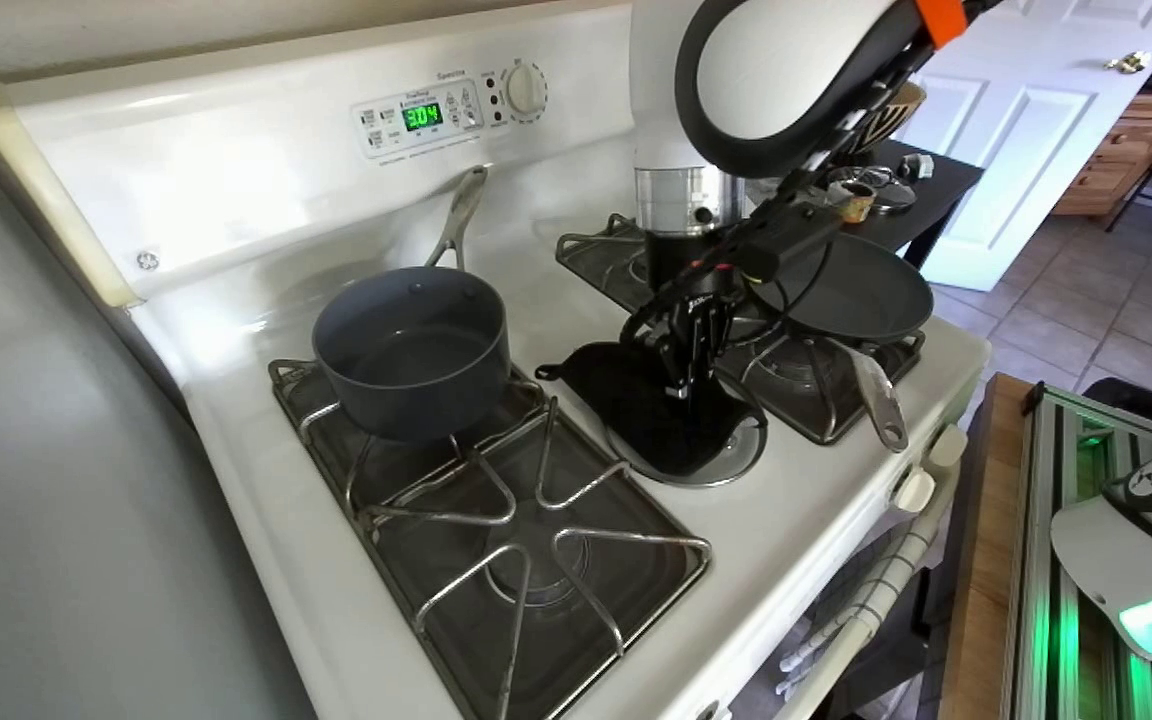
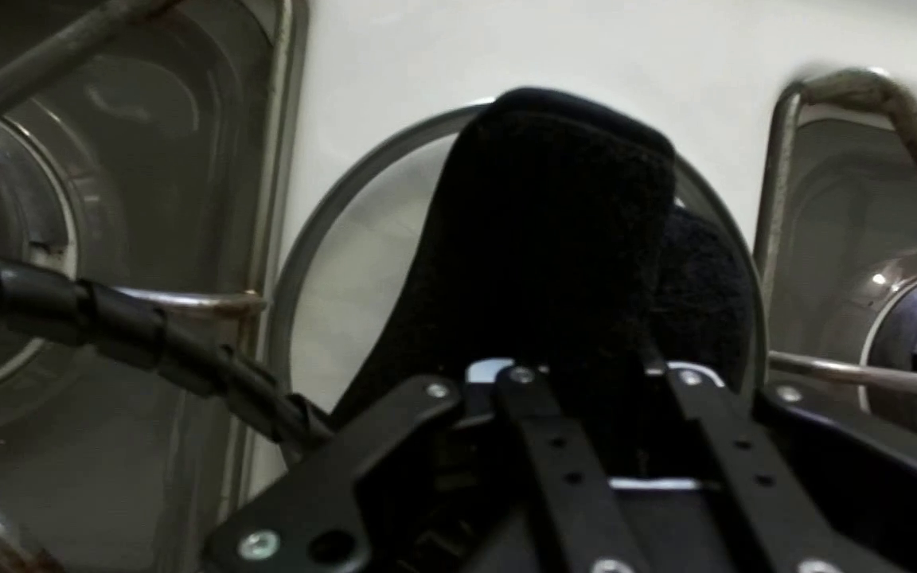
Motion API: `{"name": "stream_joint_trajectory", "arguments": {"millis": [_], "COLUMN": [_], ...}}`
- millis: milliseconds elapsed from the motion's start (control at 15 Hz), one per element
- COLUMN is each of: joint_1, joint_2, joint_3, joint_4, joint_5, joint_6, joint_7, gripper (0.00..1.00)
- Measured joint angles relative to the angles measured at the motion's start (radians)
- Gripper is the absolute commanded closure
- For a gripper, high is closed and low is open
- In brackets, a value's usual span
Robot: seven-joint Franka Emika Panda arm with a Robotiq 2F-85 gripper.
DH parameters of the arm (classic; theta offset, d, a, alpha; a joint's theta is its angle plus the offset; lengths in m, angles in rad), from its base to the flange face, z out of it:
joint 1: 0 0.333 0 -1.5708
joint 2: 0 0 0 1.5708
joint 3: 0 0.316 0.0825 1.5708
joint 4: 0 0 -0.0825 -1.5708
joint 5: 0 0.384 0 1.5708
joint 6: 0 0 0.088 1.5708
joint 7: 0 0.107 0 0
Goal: Put the black item on the lid and put the lid on the pot
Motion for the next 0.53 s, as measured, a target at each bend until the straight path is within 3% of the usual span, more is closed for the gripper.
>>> {"name": "stream_joint_trajectory", "arguments": {"millis": [533], "joint_1": [-0.039], "joint_2": [0.009], "joint_3": [-0.012], "joint_4": [0.024], "joint_5": [0.080], "joint_6": [-0.001], "joint_7": [-0.138], "gripper": [0.95]}}
